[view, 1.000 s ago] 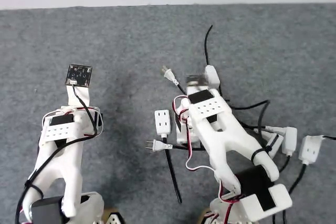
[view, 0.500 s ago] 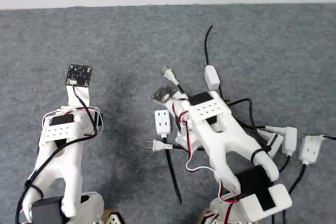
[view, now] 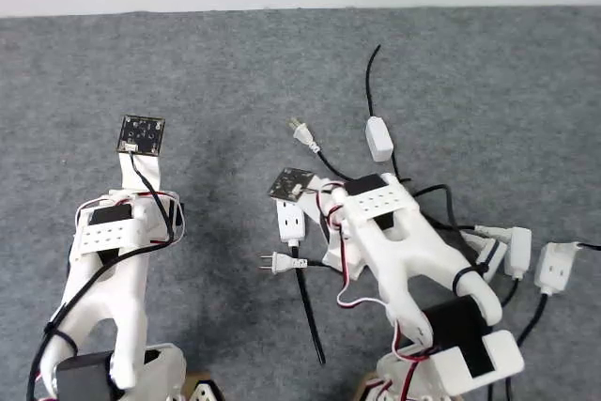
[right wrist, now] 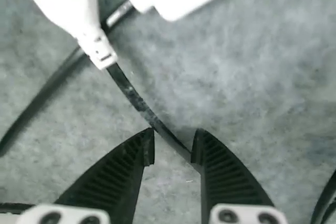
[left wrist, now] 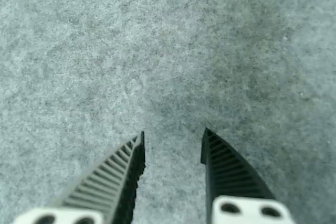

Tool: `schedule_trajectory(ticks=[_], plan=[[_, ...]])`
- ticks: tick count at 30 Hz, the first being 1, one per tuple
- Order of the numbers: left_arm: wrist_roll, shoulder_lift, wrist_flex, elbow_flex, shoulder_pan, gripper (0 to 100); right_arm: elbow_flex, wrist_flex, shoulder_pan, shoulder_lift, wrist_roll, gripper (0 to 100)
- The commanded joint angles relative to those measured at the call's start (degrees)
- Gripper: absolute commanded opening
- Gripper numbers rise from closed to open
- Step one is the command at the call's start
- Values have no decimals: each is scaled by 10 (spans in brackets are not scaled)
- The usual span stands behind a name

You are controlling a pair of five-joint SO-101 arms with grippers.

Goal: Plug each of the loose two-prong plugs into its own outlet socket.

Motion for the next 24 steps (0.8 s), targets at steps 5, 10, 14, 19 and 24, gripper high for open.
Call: schedule_trajectory(ticks=[5, 10, 14, 19, 24], plan=[[-4, -2, -13, -14, -3, 170, 10, -7, 13, -13, 36, 114], [-4, -2, -13, -13, -4, 170, 10, -13, 14, -13, 50, 35], [-4, -2, -13, -13, -4, 170, 8, -7, 28, -19, 52, 4], [-4, -2, -13, -13, -4, 170, -46, 29, 60, -42, 131, 8], [-4, -2, -13, -13, -4, 170, -140, 132, 62, -92, 308, 8]])
